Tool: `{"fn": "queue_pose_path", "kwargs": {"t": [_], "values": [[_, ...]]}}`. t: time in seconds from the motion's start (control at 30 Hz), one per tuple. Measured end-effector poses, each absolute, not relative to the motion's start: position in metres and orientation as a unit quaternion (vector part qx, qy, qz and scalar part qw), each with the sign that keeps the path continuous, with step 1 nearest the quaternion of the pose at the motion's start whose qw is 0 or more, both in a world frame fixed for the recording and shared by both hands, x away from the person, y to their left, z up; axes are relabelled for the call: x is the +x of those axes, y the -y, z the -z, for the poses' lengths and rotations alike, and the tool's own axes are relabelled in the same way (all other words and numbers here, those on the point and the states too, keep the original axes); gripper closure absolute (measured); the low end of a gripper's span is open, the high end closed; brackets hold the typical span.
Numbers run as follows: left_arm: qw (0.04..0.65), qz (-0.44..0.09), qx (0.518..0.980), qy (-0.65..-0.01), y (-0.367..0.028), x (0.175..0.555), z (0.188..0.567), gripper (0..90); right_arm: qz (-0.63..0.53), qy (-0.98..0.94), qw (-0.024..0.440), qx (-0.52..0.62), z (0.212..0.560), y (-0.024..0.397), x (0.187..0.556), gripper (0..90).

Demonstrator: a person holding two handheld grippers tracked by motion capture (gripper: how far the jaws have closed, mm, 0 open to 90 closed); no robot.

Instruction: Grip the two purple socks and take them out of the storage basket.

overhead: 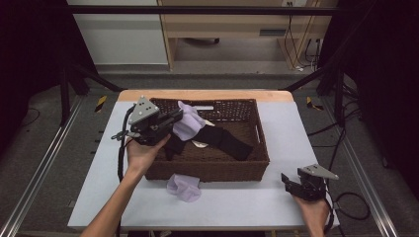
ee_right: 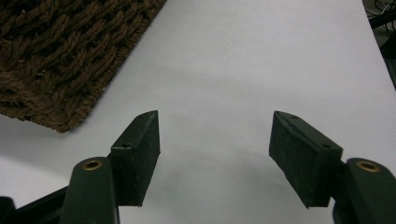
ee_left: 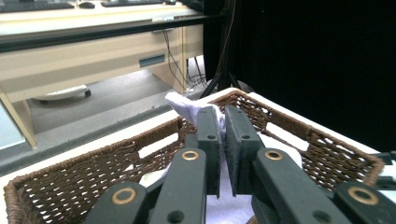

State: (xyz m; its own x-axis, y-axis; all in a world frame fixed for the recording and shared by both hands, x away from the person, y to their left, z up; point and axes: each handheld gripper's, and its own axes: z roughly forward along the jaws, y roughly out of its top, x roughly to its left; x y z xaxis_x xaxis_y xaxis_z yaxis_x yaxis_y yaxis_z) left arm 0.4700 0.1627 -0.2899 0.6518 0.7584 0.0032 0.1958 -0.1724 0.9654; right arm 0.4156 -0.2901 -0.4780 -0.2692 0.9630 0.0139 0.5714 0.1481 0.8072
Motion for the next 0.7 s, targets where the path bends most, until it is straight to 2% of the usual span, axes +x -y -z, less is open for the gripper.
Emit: {"fn": "queue_pose_path", "kwargs": {"t": [0.7], "values": [[0.591, -0.244, 0.715, -0.283, -0.18, 0.402, 0.286, 84.1, -0.365, -0.708, 0.268, 0.542, 0.477, 0.289, 0.414, 33.6]]}}
